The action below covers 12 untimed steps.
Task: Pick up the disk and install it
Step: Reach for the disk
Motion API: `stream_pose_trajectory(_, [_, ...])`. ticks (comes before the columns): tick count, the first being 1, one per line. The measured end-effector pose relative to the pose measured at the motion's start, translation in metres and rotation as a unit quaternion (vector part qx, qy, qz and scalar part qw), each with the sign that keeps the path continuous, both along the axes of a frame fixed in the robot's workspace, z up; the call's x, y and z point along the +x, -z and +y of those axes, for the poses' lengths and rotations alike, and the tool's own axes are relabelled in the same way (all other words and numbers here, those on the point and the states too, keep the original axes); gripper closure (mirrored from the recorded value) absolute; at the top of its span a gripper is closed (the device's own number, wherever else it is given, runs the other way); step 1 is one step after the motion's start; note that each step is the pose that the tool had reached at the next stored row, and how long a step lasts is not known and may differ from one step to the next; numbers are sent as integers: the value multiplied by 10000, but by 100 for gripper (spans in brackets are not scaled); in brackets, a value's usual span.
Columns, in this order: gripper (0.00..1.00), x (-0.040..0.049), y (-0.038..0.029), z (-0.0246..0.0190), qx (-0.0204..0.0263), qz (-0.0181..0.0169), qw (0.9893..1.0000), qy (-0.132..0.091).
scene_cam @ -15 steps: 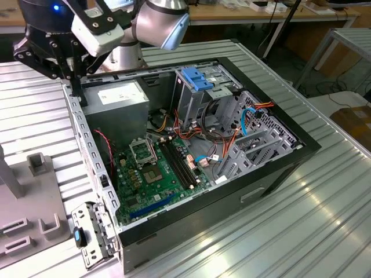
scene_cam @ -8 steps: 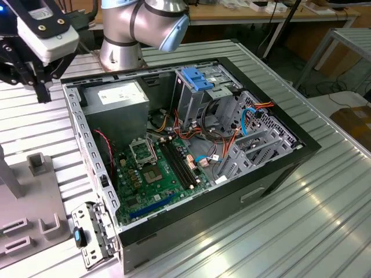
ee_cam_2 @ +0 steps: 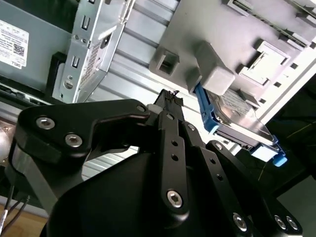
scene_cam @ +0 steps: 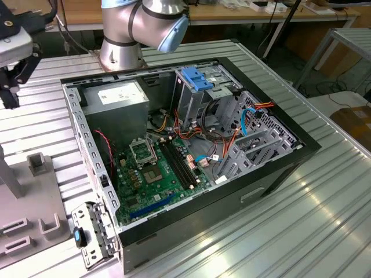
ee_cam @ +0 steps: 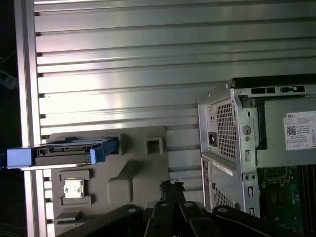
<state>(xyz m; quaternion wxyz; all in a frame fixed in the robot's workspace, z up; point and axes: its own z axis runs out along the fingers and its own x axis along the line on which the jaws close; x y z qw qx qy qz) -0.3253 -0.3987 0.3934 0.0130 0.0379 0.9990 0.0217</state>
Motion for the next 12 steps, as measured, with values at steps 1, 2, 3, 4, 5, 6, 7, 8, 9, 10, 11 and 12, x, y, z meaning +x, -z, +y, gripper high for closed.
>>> stream_pose_trajectory(1, [89, -83, 1, 0, 1, -1, 10000, -1])
stream_pose_trajectory(2, [89, -236, 0, 11, 0, 0, 10000, 0])
stream_pose_trajectory(3, [89, -308, 1, 25, 1, -1, 10000, -1])
stream_pose_trajectory(4, [89, -439, 0, 59, 0, 0, 10000, 0])
stream_pose_trajectory(5, [89, -492, 0, 69, 0, -1, 10000, 0])
stream_pose_trajectory(6, [89, -537, 1, 76, 1, -1, 10000, -1])
stream_pose_trajectory(7, [89, -618, 1, 89, 1, -1, 10000, 0])
stream_pose_trajectory(8, [89, -706, 0, 103, 0, 0, 10000, 0])
stream_pose_trajectory(9, [89, -767, 1, 113, 1, -1, 10000, -1])
stream_pose_trajectory(10, [89, -806, 1, 123, 0, -1, 10000, -1])
stream_pose_trajectory(11, [89, -904, 0, 152, 0, 0, 10000, 1])
stream_pose_trajectory(12, [89, -979, 1, 175, 1, -1, 10000, 0])
